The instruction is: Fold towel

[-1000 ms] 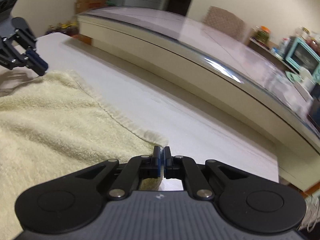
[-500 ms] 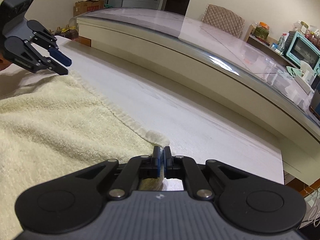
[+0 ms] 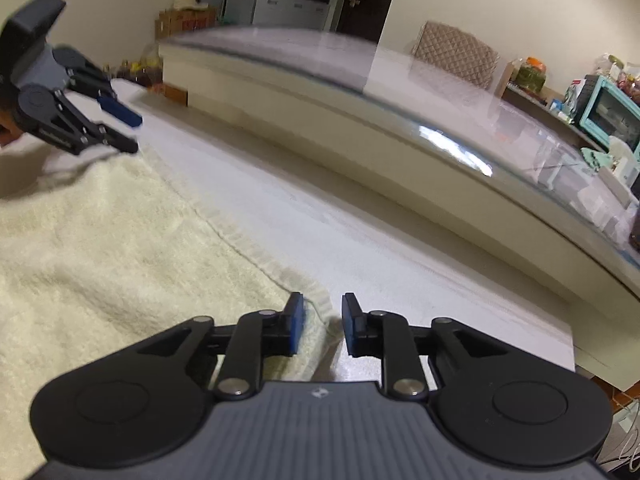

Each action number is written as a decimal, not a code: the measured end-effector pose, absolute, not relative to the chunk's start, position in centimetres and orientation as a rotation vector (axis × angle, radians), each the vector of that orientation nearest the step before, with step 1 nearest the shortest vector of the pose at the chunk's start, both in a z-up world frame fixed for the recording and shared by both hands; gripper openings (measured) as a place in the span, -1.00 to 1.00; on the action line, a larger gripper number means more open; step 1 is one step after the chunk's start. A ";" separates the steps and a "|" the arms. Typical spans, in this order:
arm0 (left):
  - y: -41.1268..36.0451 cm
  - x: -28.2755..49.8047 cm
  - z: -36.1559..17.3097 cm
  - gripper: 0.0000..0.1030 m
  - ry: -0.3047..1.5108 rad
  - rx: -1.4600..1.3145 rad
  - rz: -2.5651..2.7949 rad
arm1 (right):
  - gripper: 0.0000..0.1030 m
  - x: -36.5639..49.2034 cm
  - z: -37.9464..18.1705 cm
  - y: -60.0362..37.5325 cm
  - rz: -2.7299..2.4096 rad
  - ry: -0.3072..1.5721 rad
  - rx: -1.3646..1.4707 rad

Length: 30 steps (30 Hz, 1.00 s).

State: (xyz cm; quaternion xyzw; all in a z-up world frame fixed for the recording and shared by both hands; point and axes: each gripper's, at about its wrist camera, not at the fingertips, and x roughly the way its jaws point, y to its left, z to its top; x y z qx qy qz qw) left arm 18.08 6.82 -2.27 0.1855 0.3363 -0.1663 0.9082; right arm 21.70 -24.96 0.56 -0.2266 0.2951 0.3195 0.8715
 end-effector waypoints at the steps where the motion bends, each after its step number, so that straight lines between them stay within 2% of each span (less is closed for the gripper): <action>1: 7.0 17.6 -2.0 -0.20 0.689 0.372 -0.344 | -0.54 20.8 1.3 -25.5 0.676 0.594 -0.463; 3: 7.2 15.9 -1.3 -0.22 0.676 0.370 -0.354 | -0.42 19.2 2.5 -26.3 0.698 0.561 -0.444; 5: 7.1 14.3 -0.6 -0.20 0.669 0.369 -0.369 | -0.14 16.8 3.6 -27.3 0.735 0.531 -0.430; 10: 6.9 8.5 0.4 0.00 0.667 0.369 -0.438 | -0.13 10.2 4.3 -29.2 0.793 0.479 -0.468; 11: 6.9 7.4 0.5 0.13 0.667 0.366 -0.450 | -0.13 8.5 4.1 -29.6 0.801 0.473 -0.492; 14: 6.7 4.0 0.3 0.32 0.670 0.355 -0.486 | -0.12 4.2 3.2 -30.2 0.832 0.452 -0.590; 22: 6.3 -0.9 -0.9 0.40 0.680 0.311 -0.446 | -0.11 -2.7 -0.9 -29.8 0.894 0.395 -0.938; 30: 6.5 -1.5 -0.9 0.50 0.682 0.221 -0.415 | -0.10 -4.9 -6.1 -28.6 0.830 0.168 -1.261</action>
